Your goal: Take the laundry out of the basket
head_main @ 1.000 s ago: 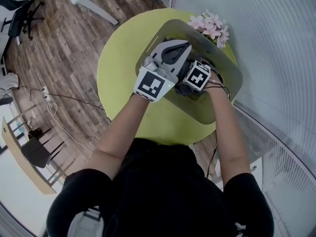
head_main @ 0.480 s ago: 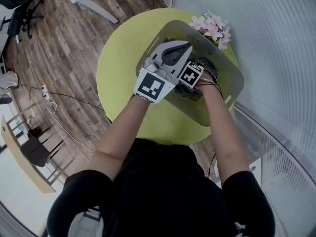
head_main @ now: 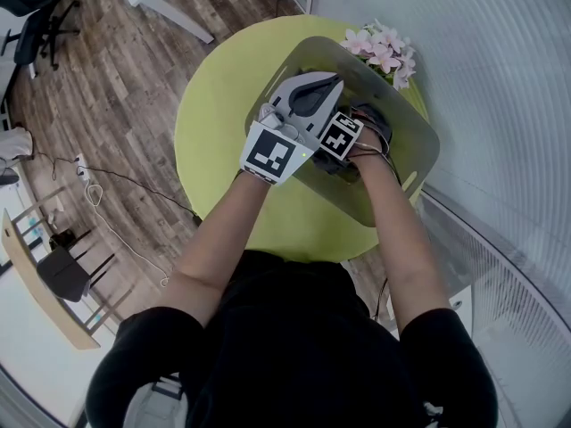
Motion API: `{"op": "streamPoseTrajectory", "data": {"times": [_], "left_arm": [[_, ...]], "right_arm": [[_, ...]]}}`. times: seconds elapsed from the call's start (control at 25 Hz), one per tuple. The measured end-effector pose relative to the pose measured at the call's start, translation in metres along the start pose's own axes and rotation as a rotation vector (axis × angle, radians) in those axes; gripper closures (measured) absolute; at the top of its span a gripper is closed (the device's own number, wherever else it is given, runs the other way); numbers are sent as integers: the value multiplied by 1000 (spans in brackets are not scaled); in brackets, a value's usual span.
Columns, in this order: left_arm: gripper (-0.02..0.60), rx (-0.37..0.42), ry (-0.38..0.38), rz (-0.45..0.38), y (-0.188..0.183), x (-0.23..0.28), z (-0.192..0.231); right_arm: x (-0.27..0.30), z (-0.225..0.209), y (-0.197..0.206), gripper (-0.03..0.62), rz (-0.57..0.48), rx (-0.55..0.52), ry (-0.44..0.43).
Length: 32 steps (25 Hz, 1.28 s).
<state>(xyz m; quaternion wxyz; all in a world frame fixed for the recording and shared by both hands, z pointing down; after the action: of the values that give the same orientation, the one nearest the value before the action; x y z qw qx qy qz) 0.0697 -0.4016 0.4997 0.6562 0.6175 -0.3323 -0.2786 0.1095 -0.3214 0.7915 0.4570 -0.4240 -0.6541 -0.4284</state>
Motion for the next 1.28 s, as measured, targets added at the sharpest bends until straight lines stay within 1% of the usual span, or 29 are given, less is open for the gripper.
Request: {"op": "streamPoseTrajectory", "data": {"times": [0.12,0.24,0.32,0.4,0.56,0.68,0.72,0.8,0.88,1.04,1.28], "left_arm": [[573,19,-5,10,-2,-2,-2],[572,29,-5,-3,-10,-3,-6],[573,29,-4,-26,-17,-3,-10],[572,32,-4,-47,-26,-5,-13],[572,45,-9,-76,-41,-12,-17],[573,72,-8,-45,-46,-21,-21],[572,69,-12,-48,-49,-24,-23],[573,60,-19,-71,-56,-28,-26],[573,69,-20,-87,-61,-31,-31],[573,119,-10,-55,-74,-44,-41],[572,127,-6,-72,-91,-58,-52]], "right_arm": [[-3,0,0,123,16,2,0],[-8,1,0,203,8,12,-8],[-13,2,2,230,9,15,-10],[-20,5,4,242,9,16,-14],[-37,10,4,252,-13,22,-10],[-50,15,6,252,-23,17,4],[-54,16,7,252,-24,15,10],[-63,19,6,252,-28,8,21],[-72,23,6,252,-33,1,31],[-93,34,6,252,-36,-4,49],[-122,44,10,252,-37,-5,85]]}}
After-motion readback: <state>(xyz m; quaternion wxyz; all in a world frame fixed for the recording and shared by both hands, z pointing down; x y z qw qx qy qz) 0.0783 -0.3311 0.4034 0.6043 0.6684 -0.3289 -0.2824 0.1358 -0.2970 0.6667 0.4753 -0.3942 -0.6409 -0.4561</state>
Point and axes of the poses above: the fingertips, and each gripper's own axes: x forward along the fingers, z to its left, y out of its underside, the point moved 2 cm from there along -x, backward along the fingers, and after that the axes turned 4 degrees about -y, right-handed, at the moved point
